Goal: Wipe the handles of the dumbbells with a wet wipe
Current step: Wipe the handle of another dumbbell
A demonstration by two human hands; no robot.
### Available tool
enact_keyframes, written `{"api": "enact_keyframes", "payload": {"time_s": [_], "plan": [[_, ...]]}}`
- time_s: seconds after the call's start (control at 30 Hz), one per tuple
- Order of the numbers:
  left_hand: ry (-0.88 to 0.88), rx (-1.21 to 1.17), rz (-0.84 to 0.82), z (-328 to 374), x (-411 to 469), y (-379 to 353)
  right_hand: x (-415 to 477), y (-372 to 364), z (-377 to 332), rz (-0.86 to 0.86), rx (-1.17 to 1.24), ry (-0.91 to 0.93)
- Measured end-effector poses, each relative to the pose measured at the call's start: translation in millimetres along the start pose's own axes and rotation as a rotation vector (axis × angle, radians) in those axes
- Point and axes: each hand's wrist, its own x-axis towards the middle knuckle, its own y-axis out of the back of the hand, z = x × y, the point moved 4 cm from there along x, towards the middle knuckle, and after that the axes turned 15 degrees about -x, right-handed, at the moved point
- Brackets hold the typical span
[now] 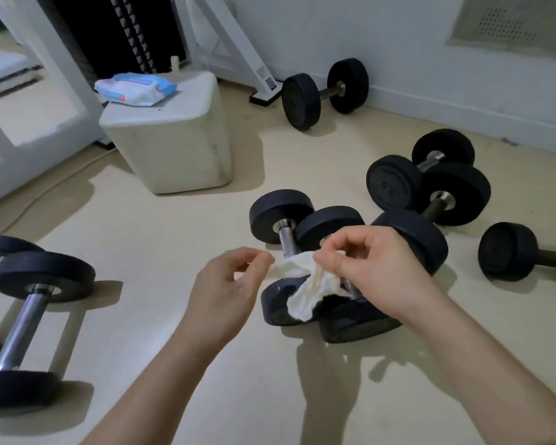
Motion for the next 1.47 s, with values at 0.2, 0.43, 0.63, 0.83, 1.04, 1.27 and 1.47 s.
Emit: {"api": "enact_keyframes", "payload": {"time_s": [0.2,0.43,0.63,0.83,1.04,1.27,1.47], "plan": [[0.225,-0.484,-0.251,-12.6,-10.2,-39.4,-12.3,-35.2,19.3,-0.131,0.439,-0.234],[0.344,-0.517,-0.206,-47.5,4.3,-49.7,-26.0,-50.8,49.9,-0.07,0.636,-0.415],[-0.287,0.668,-0.229,-54.2,40.5,-86.3,-9.7,-32.3,64.0,0.261,0.282,-0.424],[-0.342,0.919,-0.372,-59.3,47.1,-78.1,15.3,-29.7,36.8,0.116,-0.009,-0.242],[-0.155,1.2,-0.581,-65.6,46.1,-15.9,49.2,-76.4,36.5,-0.119,-0.42,-0.112],[-0.253,1.344,-0.78,-90.6,42.9,45.6,54.5,-138.9,-4.1,-0.545,-0.797,0.292],[-0.274,1.133,-0.719,-99.9,62.5,45.5,63.2,-181.5,-14.4,-0.585,-1.116,0.393]]}}
